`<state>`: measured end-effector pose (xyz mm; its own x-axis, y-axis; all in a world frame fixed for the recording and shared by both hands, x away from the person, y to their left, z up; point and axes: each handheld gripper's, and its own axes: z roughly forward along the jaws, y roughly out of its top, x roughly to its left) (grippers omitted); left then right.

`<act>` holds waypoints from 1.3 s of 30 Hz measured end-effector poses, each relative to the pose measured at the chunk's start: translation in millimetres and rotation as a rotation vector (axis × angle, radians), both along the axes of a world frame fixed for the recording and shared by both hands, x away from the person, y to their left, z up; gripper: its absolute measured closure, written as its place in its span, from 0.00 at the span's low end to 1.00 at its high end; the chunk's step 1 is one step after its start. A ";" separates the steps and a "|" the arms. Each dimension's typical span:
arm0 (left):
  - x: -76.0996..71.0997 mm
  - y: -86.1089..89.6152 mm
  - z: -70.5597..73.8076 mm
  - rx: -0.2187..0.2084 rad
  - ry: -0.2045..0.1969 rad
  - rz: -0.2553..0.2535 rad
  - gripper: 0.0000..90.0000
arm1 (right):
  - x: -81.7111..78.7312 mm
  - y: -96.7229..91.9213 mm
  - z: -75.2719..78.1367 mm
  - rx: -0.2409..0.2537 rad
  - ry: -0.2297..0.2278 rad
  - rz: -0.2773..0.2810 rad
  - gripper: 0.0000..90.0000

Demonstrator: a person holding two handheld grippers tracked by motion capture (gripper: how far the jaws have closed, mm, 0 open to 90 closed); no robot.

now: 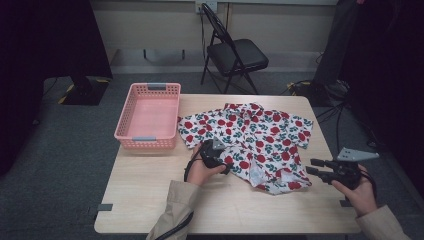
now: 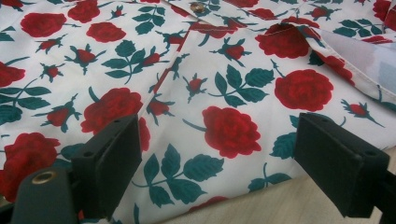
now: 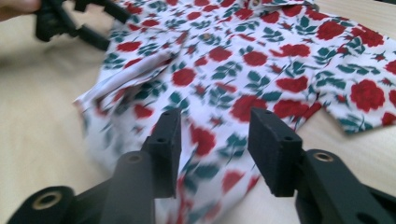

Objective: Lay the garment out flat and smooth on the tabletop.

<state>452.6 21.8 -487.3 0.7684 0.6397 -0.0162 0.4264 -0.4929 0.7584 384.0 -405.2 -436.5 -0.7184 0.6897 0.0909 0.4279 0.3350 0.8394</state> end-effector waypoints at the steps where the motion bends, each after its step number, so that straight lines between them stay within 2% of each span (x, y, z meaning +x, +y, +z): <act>1: 0.1 -0.4 -0.8 0.002 0.001 -0.003 0.16 | 8.0 3.0 -1.6 0.000 0.006 -0.009 0.57; 6: 0.7 -2.3 -5.3 0.010 0.014 -0.008 0.16 | 46.0 24.0 -20.2 -0.052 0.041 -0.038 0.51; 9: 0.9 -1.5 -5.9 0.020 0.012 -0.011 0.17 | 55.6 38.8 -30.5 -0.051 0.070 -0.015 0.51; 10: 0.9 -1.4 -5.9 0.019 0.011 -0.012 0.17 | 54.7 44.3 -32.6 -0.042 0.080 0.003 0.54; 14: 0.3 -1.8 -6.1 0.020 0.011 -0.011 0.17 | 42.8 61.0 -41.1 -0.056 0.117 0.075 0.60; 19: -0.8 -2.5 -4.7 0.025 0.009 -0.015 0.17 | 26.8 58.2 -51.6 -0.080 0.153 0.104 0.71; 21: -0.3 -2.2 -4.7 0.023 0.006 -0.011 0.17 | 22.4 54.0 -53.2 -0.084 0.171 0.122 0.86; 23: -0.5 -1.7 -4.9 0.025 0.009 -0.008 0.17 | 17.4 51.1 -52.9 -0.084 0.185 0.143 0.95; 25: -1.0 -1.1 -4.9 0.025 0.009 -0.006 0.17 | 10.4 48.5 -51.1 -0.080 0.189 0.170 0.99; 33: -1.2 -1.8 -3.3 0.027 0.003 -0.008 0.17 | -25.1 29.3 -42.9 -0.076 0.184 0.199 0.97; 36: -1.4 -2.7 -2.4 0.029 -0.002 -0.011 0.17 | -29.2 22.3 -36.3 -0.046 0.141 0.142 0.76; 37: -1.5 -3.2 -2.6 0.027 -0.003 -0.011 0.17 | -27.2 20.3 -33.1 -0.037 0.125 0.125 0.74; 39: -1.6 -3.8 -2.8 0.032 -0.001 -0.017 0.17 | -19.5 18.5 -27.1 -0.025 0.092 0.084 0.62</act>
<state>451.0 18.0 -490.1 0.7791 0.6269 0.0049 0.4168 -0.5238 0.7429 364.5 -386.7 -463.6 -0.7628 0.6307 0.1425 0.4726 0.3934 0.7886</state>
